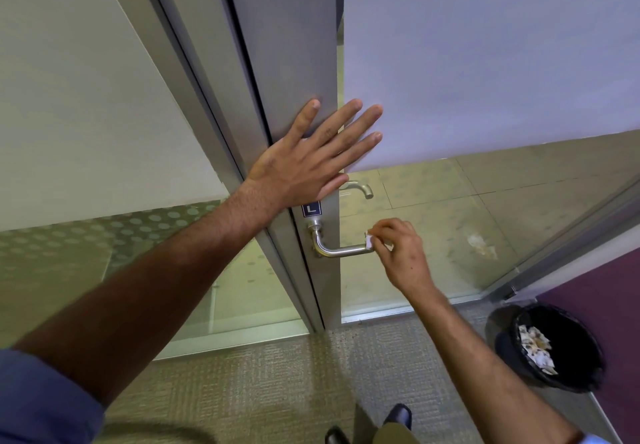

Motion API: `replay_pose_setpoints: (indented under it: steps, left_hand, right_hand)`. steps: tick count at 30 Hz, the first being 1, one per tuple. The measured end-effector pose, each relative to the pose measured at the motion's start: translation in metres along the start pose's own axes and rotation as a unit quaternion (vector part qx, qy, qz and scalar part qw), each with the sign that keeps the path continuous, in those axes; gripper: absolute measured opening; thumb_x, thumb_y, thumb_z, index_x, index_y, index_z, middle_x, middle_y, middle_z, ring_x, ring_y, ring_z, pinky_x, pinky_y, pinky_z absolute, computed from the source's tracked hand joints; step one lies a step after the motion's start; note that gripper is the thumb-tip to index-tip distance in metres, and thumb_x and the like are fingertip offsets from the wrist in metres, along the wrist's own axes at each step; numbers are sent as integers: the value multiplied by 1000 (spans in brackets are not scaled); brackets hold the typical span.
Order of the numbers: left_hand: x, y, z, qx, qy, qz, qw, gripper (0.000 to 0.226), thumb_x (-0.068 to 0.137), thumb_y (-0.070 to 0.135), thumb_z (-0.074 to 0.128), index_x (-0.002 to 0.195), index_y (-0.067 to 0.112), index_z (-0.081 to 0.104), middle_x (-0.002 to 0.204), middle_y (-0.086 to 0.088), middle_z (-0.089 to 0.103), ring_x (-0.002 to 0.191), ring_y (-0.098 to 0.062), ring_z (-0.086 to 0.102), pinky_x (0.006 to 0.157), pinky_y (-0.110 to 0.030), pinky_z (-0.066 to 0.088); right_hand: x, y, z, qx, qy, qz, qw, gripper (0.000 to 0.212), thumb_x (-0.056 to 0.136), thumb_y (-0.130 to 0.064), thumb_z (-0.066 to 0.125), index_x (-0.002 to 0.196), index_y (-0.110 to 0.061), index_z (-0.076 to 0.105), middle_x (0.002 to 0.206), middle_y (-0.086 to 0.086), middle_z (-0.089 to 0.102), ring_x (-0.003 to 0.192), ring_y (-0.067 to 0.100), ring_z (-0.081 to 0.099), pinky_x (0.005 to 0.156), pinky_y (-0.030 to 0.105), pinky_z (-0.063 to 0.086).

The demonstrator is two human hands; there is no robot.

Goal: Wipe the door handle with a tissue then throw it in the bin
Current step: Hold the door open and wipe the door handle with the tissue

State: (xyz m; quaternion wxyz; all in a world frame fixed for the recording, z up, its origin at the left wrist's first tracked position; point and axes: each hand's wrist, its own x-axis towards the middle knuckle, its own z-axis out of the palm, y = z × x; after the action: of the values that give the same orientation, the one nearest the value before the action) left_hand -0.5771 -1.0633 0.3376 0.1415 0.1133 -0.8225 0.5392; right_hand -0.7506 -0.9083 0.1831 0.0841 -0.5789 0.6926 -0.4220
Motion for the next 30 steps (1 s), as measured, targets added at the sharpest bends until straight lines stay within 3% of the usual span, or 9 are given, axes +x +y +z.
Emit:
replay_pose_setpoints:
  steps: [8,13,19,21,23,24,26,28,30]
  left_hand:
    - [-1,0,1,4,2,1,1000,80,110,60,26,174,17,5,176,-13,4,160,-34,15,120,-64,-3]
    - [0,0,3,2,9,0,1000,80,110,62,26,174,17,5,176,-13,5,160,-34,15,120,-64,-3]
    - [-1,2,4,-2,7,3,1000,78,111,60,22,174,17,4,176,-13,4,160,-35,15,120,-64,-4]
    - [-1,1,4,-3,8,2,1000,78,111,60,22,174,17,4,176,-13,4,160,-34,15,120,-64,-4]
    - [0,1,3,-3,6,0,1000,79,111,61,22,174,17,4,176,-13,4,160,-34,15,120,-64,-4]
    - [0,2,3,-4,8,0,1000,79,111,61,23,174,17,5,176,-13,4,160,-34,16,120,-64,-4]
    - [1,3,3,-1,10,1,1000,79,111,61,25,174,17,5,176,-13,5,160,-34,15,120,-64,-3]
    - [1,1,3,-3,7,-2,1000,79,111,61,26,174,17,5,176,-12,5,160,-34,16,120,-64,-4]
    - [1,1,2,-6,6,-1,1000,79,110,60,26,174,17,6,176,-12,6,160,-34,16,119,-64,-5]
  right_hand:
    - [-25,-18,26,5,-54,-87,995,9,88,-6,71,95,-9,77,100,4,69,91,18,58,80,25,48]
    - [-9,4,-4,140,92,134,977,17,87,-3,70,97,-14,78,103,0,71,96,10,67,83,26,55]
    - [-18,-8,15,-22,29,-20,999,9,84,-5,73,93,-6,76,97,7,69,91,21,59,77,30,50]
    - [-32,-21,29,0,-15,-82,996,8,84,-5,74,91,-6,76,96,6,70,91,19,59,80,26,49]
    - [-42,-32,35,96,31,-15,995,11,85,-2,72,94,-8,77,97,4,71,91,15,63,81,19,49]
    - [-42,-31,33,190,112,100,970,13,86,-2,71,95,-9,76,98,5,72,91,14,66,81,18,51]
    - [-30,-18,27,381,259,319,828,13,88,-3,70,96,-12,74,100,8,74,95,15,70,84,23,56]
    - [-16,2,27,493,242,391,739,13,88,-2,70,96,-11,74,100,9,76,97,18,71,92,30,54]
    - [-9,9,26,539,195,407,711,14,87,1,69,97,-7,74,95,7,78,95,17,72,93,29,51]
